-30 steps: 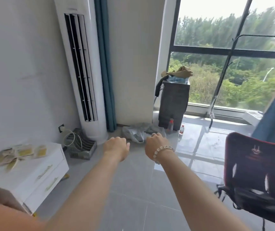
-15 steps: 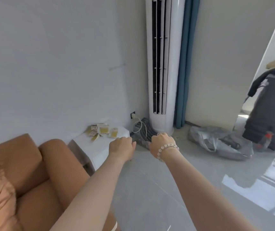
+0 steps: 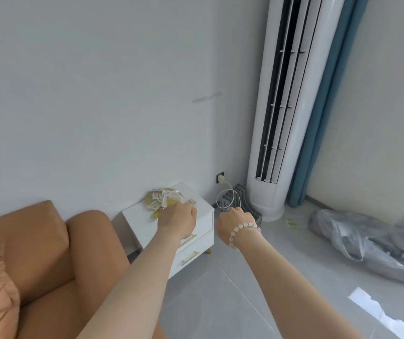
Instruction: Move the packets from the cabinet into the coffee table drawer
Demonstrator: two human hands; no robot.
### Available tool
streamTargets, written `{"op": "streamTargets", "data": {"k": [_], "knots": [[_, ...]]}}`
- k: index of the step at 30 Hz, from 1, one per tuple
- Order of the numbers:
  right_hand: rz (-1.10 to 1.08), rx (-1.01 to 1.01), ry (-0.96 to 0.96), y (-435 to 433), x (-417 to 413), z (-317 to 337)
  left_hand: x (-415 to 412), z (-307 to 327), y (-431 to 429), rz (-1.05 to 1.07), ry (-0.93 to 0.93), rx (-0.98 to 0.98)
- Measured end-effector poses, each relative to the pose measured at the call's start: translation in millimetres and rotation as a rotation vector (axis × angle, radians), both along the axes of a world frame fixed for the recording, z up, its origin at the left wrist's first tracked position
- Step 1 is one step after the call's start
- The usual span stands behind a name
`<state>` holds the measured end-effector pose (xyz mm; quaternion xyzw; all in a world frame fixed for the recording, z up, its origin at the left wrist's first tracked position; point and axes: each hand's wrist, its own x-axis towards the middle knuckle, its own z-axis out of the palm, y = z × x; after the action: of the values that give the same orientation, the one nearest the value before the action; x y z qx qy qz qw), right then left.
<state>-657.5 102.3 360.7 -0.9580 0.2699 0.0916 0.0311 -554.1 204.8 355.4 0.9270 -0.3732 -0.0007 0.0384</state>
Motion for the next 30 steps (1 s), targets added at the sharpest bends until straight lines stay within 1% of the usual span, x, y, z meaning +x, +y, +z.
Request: {"op": "streamTargets", "data": {"k": [6, 12, 16, 19, 21, 24, 27, 30], "knots": [[-0.042, 0.015, 0.063, -40, 29, -8, 37, -16, -40, -0.051, 0.035, 0.112], [-0.057, 0.002, -0.015, -97, 76, 2, 81, -16, -93, -0.04, 0.026, 0.075], [-0.045, -0.014, 0.022, -142, 111, -11, 111, -28, -131, -0.013, 0.051, 0.102], [-0.027, -0.013, 0.038, -172, 144, -14, 136, -38, -151, 0.003, 0.037, 0.155], [0.0, -0.004, 0.015, -190, 172, -8, 161, -38, -164, 0.041, 0.016, 0.169], [0.027, 0.013, -0.016, -215, 213, 3, 201, -30, -182, 0.119, 0.034, 0.144], [0.089, 0.01, -0.013, -240, 256, 5, 238, -24, -195, 0.204, 0.059, 0.131], [0.152, 0.006, 0.014, -260, 300, -5, 272, -31, -199, 0.307, 0.1, 0.132]]}}
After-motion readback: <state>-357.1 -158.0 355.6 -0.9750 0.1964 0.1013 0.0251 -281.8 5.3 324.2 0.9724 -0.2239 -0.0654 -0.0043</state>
